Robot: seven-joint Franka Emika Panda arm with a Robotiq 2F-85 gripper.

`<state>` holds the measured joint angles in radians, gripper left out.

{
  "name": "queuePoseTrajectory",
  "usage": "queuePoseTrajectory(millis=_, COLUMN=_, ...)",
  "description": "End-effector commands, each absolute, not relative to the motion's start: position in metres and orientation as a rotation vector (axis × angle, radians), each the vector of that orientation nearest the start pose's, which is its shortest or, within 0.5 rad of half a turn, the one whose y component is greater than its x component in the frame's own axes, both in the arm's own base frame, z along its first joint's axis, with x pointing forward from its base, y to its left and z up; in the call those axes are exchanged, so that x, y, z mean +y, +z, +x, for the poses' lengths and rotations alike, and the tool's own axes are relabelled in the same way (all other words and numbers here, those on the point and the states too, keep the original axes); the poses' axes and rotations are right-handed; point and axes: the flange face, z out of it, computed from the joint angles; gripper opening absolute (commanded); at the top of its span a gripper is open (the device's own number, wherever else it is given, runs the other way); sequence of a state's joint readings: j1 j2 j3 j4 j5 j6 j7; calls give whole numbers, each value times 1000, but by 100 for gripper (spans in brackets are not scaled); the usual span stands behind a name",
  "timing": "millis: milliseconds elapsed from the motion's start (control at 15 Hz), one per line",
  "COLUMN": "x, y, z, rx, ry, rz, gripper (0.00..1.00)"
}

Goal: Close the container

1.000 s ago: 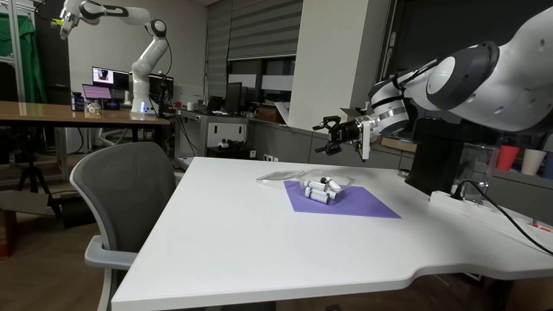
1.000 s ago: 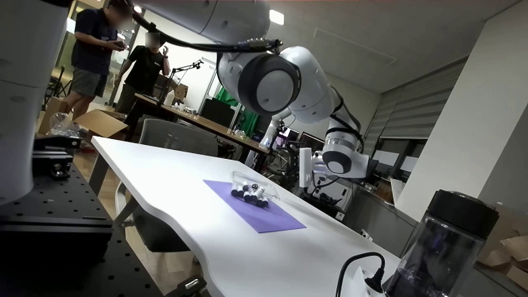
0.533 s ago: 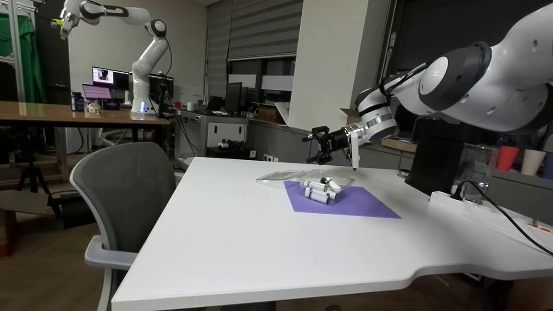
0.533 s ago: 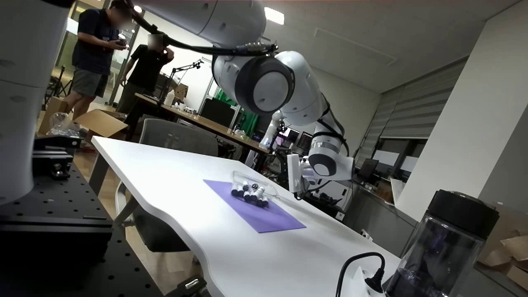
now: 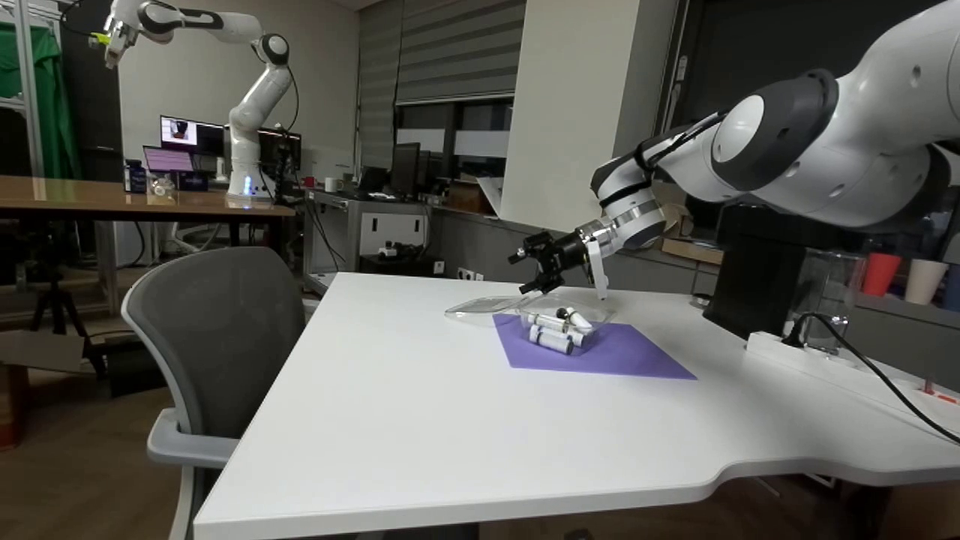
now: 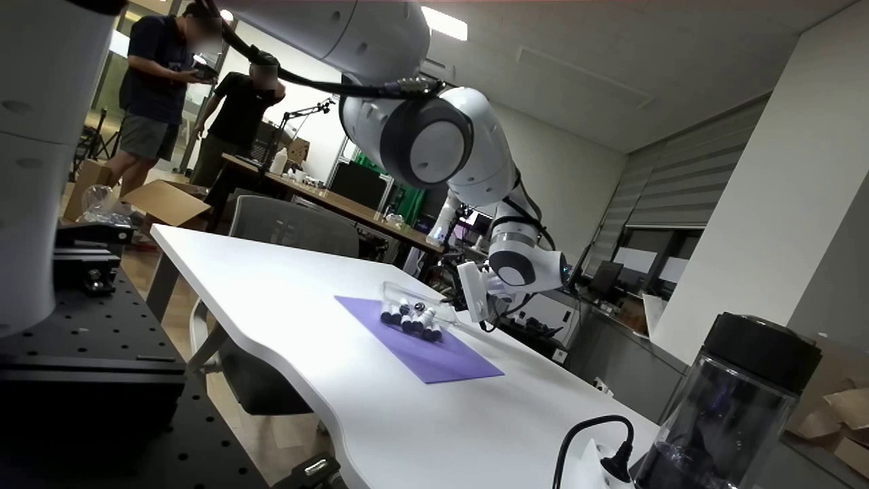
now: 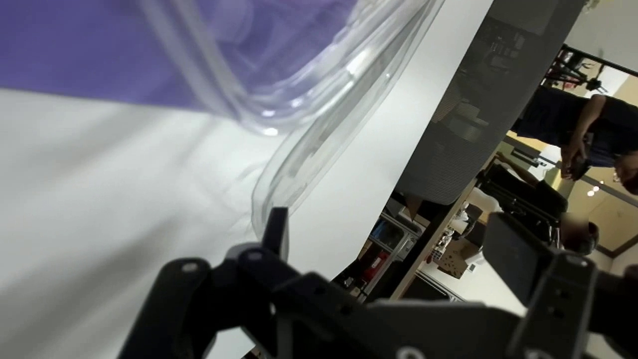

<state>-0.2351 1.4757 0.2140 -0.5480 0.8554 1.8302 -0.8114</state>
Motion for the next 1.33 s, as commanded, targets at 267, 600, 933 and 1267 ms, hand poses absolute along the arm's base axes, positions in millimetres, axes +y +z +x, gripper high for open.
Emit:
queuePoseTrajectory(millis=267, x=-68, y=113, z=794, rx=-358, ry=-382, rz=-2280, gripper=100)
queuePoseTrajectory(millis=600, x=-68, y=107, z=788, rx=-322, ry=-327, rz=-2230, gripper=100)
queuePoseTrajectory(millis=933, x=-57, y=97, z=778, rx=-228, ry=-218, rz=-2124, gripper=100)
queuePoseTrajectory(millis=1267, x=-50, y=98, z=773, rx=-128, ry=-130, rz=-2032, gripper=100)
